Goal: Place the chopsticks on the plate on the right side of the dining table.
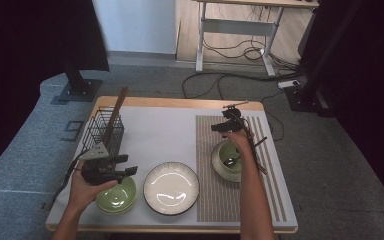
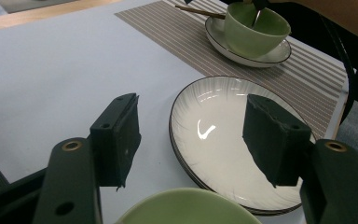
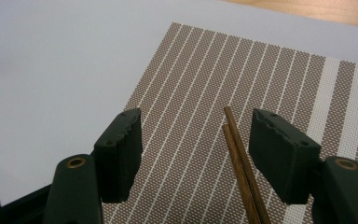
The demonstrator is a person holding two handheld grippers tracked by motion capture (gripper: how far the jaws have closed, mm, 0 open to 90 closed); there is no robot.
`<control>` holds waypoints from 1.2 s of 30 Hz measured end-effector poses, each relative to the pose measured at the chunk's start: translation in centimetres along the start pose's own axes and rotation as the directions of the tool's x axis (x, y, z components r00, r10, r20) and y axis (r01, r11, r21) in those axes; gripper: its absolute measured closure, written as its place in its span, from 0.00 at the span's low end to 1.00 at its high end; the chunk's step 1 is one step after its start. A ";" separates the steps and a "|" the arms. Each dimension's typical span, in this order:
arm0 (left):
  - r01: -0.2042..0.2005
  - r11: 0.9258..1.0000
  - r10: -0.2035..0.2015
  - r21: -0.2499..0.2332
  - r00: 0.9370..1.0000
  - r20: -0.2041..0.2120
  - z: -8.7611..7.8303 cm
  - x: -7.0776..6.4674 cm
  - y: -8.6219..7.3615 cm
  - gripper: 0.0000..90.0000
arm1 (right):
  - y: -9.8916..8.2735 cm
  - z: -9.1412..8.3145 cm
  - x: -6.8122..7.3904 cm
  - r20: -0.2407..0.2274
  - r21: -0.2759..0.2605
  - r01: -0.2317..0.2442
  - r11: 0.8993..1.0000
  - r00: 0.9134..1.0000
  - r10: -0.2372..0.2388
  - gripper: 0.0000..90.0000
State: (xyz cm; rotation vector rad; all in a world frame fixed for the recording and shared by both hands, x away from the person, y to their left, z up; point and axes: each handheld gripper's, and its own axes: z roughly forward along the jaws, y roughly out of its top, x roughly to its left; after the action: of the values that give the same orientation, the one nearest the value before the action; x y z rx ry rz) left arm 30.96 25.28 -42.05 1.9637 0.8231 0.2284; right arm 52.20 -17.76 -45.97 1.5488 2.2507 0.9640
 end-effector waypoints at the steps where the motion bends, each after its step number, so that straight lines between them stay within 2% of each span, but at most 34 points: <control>1: 0.000 1.000 0.000 0.000 1.000 0.000 0.0 0.0 0.0 0.40 | 0.0 0.1 -0.1 0.002 0.010 -0.003 1.000 1.000 0.003 0.39; 10: -0.001 1.000 0.001 0.001 1.000 -0.002 0.1 0.1 -0.1 0.41 | -0.4 0.9 -0.6 -0.002 0.058 -0.033 0.998 0.999 0.033 0.37; 18: 0.001 1.000 -0.001 0.002 1.000 -0.003 0.0 0.1 -0.1 0.40 | -0.4 0.9 -0.6 0.003 0.073 -0.025 0.997 1.000 0.025 0.38; 23: 0.002 1.000 -0.002 0.000 1.000 -0.003 0.0 0.1 -0.1 0.41 | -0.4 1.0 -0.6 0.034 0.083 -0.040 0.996 0.999 0.037 0.38; 27: 0.002 1.000 -0.002 -0.001 1.000 -0.004 0.0 0.1 -0.1 0.40 | -0.5 1.1 -0.6 0.028 0.093 -0.040 0.995 0.999 0.038 0.41; 36: 0.002 1.000 -0.002 0.000 1.000 -0.003 0.0 0.1 -0.1 0.41 | -0.6 1.0 -0.7 -0.021 0.129 -0.041 0.991 0.999 0.045 0.42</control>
State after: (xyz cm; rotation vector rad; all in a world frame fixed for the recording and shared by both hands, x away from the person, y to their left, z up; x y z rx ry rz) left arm 31.02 25.34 -42.16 1.9627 0.8274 0.2301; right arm 52.60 -18.18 -47.18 1.6535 2.3468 0.8678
